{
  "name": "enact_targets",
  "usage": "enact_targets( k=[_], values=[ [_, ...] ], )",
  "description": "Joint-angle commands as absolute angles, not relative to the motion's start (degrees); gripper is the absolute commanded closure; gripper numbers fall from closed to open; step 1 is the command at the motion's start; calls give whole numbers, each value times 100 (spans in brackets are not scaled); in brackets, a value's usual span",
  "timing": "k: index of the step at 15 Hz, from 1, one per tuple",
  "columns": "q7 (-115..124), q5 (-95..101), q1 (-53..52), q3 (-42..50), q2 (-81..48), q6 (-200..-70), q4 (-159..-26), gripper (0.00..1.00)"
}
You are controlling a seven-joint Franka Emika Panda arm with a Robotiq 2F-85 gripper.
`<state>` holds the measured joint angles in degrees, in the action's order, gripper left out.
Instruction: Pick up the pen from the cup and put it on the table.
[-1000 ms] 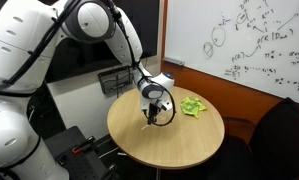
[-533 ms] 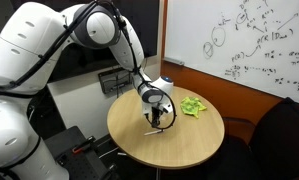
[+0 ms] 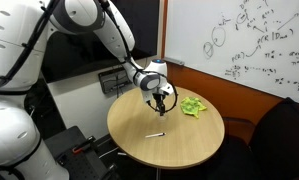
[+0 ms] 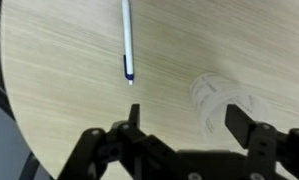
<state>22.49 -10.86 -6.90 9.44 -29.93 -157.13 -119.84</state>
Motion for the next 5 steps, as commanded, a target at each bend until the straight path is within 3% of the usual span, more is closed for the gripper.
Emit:
enact_targets(
  k=[1, 5],
  values=[
    [2572, -684, -886, 1095, -2173, -15605, -12505, 0],
    [3426, 418, -1243, 1457, -1709, -15414, -12747, 0]
  ],
)
